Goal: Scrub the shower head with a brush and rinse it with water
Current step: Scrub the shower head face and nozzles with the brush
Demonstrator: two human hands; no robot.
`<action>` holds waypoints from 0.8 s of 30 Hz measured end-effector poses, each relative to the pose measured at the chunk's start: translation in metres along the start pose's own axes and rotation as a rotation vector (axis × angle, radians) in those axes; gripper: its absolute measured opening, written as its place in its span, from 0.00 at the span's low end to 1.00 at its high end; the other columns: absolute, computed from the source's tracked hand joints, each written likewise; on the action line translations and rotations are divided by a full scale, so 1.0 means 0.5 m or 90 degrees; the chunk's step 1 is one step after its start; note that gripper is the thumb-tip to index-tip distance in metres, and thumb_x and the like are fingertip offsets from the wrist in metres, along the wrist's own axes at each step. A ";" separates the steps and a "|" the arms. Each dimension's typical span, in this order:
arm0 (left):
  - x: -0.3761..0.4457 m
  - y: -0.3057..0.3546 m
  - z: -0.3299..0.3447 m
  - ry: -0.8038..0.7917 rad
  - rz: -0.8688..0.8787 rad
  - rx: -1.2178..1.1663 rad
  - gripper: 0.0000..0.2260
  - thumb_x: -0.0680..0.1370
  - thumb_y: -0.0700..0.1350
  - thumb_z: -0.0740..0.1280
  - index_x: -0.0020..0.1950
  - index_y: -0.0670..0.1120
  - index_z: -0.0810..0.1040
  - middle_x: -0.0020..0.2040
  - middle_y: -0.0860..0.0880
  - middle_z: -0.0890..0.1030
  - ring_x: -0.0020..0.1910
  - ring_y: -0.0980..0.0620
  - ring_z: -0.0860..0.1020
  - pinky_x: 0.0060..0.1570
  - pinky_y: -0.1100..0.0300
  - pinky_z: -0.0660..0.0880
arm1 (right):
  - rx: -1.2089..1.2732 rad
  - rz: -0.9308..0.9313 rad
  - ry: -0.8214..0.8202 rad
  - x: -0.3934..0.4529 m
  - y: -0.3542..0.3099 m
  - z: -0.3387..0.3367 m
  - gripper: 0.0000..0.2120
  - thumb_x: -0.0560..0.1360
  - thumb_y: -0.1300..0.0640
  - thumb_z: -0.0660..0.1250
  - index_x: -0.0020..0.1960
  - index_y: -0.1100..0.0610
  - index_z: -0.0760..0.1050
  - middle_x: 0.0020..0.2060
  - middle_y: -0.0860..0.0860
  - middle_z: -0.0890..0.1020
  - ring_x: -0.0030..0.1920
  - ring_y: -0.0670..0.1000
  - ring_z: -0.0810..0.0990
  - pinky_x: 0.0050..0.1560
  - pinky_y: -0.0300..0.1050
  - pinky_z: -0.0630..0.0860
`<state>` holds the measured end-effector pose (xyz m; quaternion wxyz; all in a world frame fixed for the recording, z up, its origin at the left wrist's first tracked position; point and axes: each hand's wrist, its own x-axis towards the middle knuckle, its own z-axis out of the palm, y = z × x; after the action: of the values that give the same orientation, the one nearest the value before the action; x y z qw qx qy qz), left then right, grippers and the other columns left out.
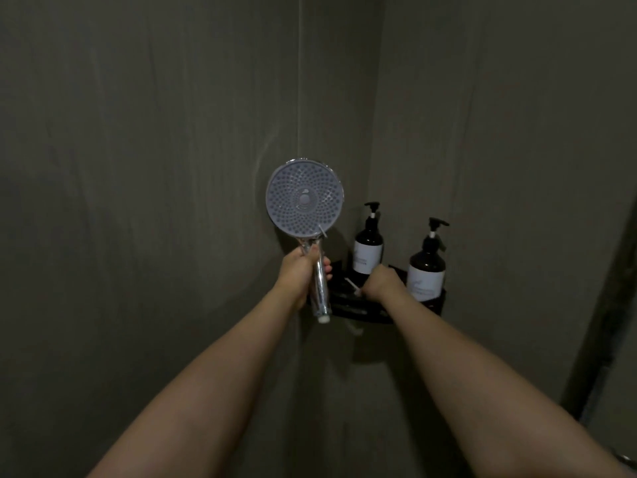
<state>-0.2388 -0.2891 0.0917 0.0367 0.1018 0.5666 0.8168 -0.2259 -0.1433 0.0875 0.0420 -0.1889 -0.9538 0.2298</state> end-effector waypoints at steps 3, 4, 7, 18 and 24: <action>0.035 -0.002 -0.024 -0.004 -0.010 -0.002 0.09 0.81 0.44 0.57 0.43 0.45 0.71 0.35 0.46 0.75 0.34 0.52 0.74 0.38 0.58 0.75 | 0.025 0.055 -0.018 0.025 -0.015 0.024 0.19 0.72 0.56 0.71 0.59 0.63 0.72 0.57 0.57 0.77 0.56 0.55 0.77 0.44 0.41 0.72; 0.042 -0.006 -0.028 -0.006 -0.015 -0.005 0.08 0.81 0.44 0.57 0.43 0.45 0.71 0.35 0.46 0.75 0.34 0.52 0.75 0.38 0.58 0.75 | 0.028 0.067 -0.013 0.034 -0.016 0.029 0.16 0.74 0.57 0.69 0.59 0.63 0.73 0.57 0.57 0.77 0.54 0.55 0.78 0.43 0.41 0.72; 0.055 -0.017 -0.031 -0.011 -0.021 -0.002 0.09 0.81 0.44 0.57 0.43 0.45 0.71 0.36 0.46 0.75 0.35 0.52 0.75 0.39 0.58 0.76 | 0.021 0.092 -0.008 0.047 -0.014 0.036 0.10 0.77 0.60 0.63 0.57 0.62 0.74 0.57 0.57 0.77 0.45 0.52 0.74 0.43 0.40 0.71; 0.057 -0.005 -0.006 -0.020 -0.009 0.007 0.08 0.81 0.43 0.58 0.43 0.45 0.71 0.37 0.46 0.75 0.35 0.52 0.75 0.40 0.58 0.76 | 0.163 -0.025 0.072 0.027 -0.019 0.000 0.13 0.79 0.62 0.58 0.61 0.67 0.69 0.58 0.63 0.76 0.57 0.59 0.76 0.47 0.45 0.71; -0.004 -0.007 0.037 -0.014 0.011 -0.007 0.09 0.81 0.42 0.57 0.41 0.44 0.71 0.34 0.46 0.73 0.32 0.52 0.74 0.37 0.60 0.76 | 0.341 -0.118 0.204 -0.037 0.031 -0.060 0.11 0.80 0.59 0.57 0.39 0.58 0.69 0.35 0.54 0.74 0.40 0.55 0.74 0.30 0.41 0.63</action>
<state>-0.2332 -0.2712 0.0944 0.0369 0.1156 0.5611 0.8188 -0.1984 -0.1247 0.1073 0.2606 -0.1170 -0.8538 0.4353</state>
